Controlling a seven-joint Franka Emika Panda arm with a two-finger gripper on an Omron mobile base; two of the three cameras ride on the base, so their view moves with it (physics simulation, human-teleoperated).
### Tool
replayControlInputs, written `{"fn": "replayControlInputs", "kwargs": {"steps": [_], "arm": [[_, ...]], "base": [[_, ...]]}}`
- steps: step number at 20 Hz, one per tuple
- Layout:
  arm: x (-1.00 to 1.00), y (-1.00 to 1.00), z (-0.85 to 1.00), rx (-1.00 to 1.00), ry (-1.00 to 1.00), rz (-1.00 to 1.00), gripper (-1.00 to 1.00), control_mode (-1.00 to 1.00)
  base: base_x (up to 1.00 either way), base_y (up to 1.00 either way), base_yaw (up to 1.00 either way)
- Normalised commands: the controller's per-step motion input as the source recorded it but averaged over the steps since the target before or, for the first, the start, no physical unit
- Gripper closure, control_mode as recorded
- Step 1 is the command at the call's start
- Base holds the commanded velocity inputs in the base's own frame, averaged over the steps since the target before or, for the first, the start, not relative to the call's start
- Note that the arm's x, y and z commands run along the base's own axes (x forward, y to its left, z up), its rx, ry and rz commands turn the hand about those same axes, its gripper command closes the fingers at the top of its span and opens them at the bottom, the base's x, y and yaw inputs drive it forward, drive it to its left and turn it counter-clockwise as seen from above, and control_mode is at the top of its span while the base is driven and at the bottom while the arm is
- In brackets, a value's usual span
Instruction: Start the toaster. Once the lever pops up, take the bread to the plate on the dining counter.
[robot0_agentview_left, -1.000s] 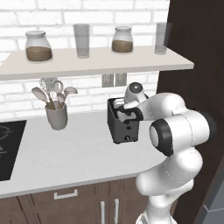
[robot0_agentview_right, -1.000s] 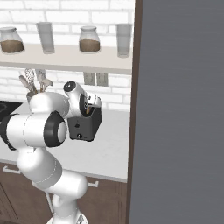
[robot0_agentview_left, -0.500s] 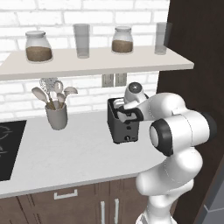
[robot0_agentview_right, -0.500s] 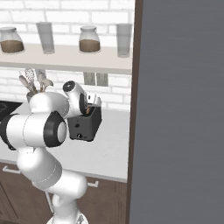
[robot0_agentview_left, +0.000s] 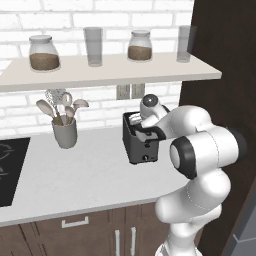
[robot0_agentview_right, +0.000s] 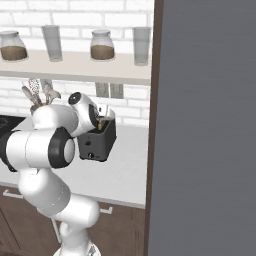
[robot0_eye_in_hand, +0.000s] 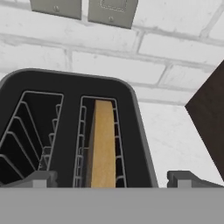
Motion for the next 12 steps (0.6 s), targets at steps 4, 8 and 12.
{"fn": "replayControlInputs", "kwargs": {"steps": [4,8,12], "arm": [[0.0,0.0,-0.02,-0.01,0.0,0.0,-1.0,-1.0],[0.0,0.0,-0.14,0.02,0.0,0.0,-1.0,-1.0],[0.0,0.0,-0.15,0.06,0.0,0.0,-1.0,-1.0]], "base": [[0.0,0.0,0.0],[0.0,0.0,0.0],[0.0,0.0,0.0]]}}
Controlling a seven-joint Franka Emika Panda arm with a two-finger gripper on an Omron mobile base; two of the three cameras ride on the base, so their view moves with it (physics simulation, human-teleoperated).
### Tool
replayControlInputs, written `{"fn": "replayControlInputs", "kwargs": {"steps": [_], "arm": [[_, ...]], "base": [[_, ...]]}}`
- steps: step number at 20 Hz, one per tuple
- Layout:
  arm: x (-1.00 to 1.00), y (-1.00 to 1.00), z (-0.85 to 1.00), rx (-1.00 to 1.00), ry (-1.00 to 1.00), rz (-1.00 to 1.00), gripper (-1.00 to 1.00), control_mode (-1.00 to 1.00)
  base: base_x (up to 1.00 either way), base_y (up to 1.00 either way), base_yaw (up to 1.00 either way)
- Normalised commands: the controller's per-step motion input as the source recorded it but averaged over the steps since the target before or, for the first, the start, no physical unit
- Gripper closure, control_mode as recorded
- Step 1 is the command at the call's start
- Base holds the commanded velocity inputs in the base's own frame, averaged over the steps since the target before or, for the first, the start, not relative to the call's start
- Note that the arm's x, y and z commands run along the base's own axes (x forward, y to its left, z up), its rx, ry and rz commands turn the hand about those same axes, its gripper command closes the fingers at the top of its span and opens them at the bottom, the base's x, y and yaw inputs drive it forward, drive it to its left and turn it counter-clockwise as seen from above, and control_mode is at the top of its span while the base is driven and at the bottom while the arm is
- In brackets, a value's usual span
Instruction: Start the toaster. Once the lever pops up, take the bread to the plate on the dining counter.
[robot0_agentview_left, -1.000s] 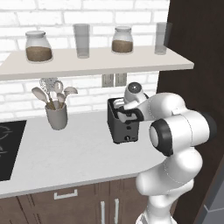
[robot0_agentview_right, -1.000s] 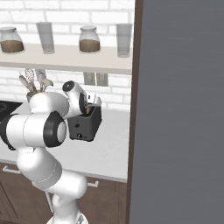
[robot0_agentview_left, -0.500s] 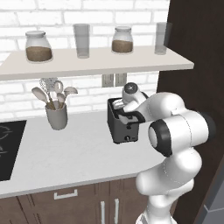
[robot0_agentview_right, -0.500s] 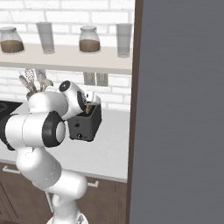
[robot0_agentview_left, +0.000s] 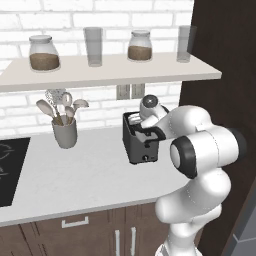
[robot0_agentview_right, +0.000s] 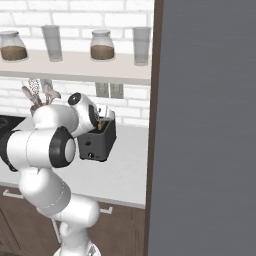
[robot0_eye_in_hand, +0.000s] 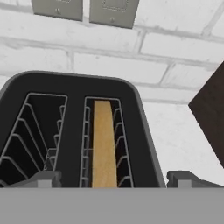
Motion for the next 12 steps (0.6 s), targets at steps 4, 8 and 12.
{"fn": "replayControlInputs", "kwargs": {"steps": [4,8,12], "arm": [[0.0,0.0,-0.13,0.05,0.0,0.0,1.0,-1.0],[0.0,0.0,-0.25,0.03,0.0,0.0,1.0,-1.0],[0.0,0.0,-0.24,0.01,0.0,0.0,1.0,-1.0]], "base": [[0.0,0.0,0.0],[0.0,0.0,0.0],[0.0,0.0,0.0]]}}
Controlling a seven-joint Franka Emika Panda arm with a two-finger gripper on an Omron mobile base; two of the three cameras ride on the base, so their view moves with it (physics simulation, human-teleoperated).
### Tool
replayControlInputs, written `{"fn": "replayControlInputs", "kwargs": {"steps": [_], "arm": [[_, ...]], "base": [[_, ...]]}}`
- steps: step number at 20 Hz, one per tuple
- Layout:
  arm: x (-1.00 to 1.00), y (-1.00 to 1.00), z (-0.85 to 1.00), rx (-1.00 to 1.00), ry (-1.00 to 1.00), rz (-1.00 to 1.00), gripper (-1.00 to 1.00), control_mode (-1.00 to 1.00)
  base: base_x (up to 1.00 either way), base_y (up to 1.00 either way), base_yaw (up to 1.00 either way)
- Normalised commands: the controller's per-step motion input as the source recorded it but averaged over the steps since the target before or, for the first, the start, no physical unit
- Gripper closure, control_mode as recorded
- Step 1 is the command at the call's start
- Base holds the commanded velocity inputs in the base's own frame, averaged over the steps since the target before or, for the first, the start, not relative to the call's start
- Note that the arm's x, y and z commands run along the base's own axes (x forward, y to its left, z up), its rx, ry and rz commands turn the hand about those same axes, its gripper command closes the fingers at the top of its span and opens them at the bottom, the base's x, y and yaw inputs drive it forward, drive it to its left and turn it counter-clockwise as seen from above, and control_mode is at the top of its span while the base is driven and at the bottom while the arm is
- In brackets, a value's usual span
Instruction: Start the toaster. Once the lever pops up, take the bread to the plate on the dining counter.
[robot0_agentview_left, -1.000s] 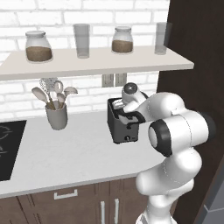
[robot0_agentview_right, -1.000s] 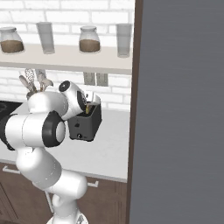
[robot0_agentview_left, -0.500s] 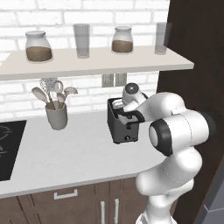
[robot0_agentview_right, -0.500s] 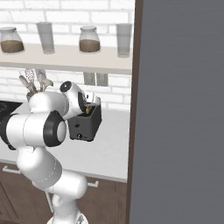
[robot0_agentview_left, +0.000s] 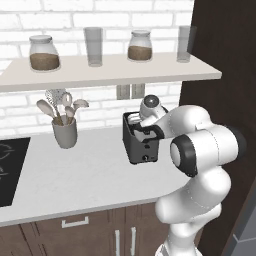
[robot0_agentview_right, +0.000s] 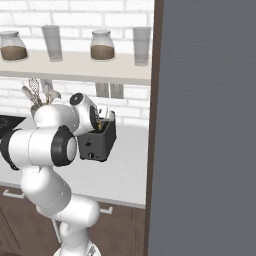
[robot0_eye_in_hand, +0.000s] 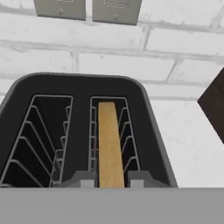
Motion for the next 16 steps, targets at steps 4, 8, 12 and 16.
{"fn": "replayControlInputs", "kwargs": {"steps": [4,8,12,16], "arm": [[-0.01,-0.01,-0.13,0.01,0.0,0.0,1.0,-1.0],[-0.23,-0.15,0.0,0.05,-0.09,0.0,1.0,-1.0],[-0.35,-0.04,0.0,0.03,-0.1,0.0,1.0,-1.0],[-0.31,-0.02,0.13,0.02,-0.1,0.0,1.0,-1.0]], "base": [[0.0,0.0,0.0],[0.0,0.0,0.0],[0.0,0.0,0.0],[0.0,0.0,0.0]]}}
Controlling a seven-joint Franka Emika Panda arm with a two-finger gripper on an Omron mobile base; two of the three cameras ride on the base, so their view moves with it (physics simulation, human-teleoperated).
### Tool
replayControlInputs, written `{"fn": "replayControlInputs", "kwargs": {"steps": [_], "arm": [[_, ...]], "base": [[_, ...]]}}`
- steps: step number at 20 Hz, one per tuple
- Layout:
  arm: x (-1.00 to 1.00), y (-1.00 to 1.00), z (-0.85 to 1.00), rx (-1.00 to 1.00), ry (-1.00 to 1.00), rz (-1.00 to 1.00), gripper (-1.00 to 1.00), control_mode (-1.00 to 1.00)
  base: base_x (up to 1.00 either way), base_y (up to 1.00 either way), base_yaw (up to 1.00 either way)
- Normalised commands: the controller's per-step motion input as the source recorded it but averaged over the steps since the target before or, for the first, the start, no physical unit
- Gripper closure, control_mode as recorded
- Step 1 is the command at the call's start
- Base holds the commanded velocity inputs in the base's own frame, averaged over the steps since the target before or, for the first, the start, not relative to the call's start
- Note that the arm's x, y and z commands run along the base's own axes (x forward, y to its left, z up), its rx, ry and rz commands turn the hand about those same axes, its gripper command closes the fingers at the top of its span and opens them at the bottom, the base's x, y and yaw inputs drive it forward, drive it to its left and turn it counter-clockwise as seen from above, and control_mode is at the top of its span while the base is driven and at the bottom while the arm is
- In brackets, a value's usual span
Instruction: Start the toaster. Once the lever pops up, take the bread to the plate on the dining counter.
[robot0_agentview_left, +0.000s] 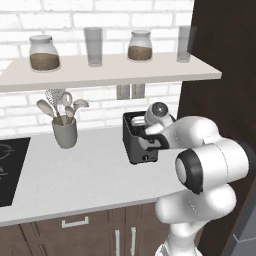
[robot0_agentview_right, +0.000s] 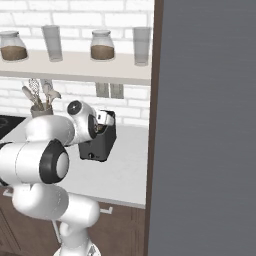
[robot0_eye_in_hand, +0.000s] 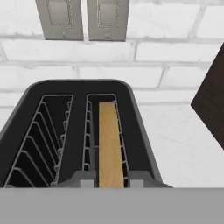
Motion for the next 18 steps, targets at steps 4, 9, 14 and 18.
{"fn": "replayControlInputs", "kwargs": {"steps": [4,9,14,18], "arm": [[-0.03,0.0,0.7,0.04,-0.1,0.01,1.0,-1.0],[-0.01,0.0,0.87,0.03,-0.04,0.02,1.0,-1.0],[-0.46,0.0,0.4,0.01,-0.05,0.03,1.0,-1.0],[-0.57,0.0,0.34,0.0,-0.1,0.02,1.0,-1.0]], "base": [[0.0,0.0,0.0],[0.0,0.0,0.0],[0.0,0.0,0.0],[0.0,0.0,0.0]]}}
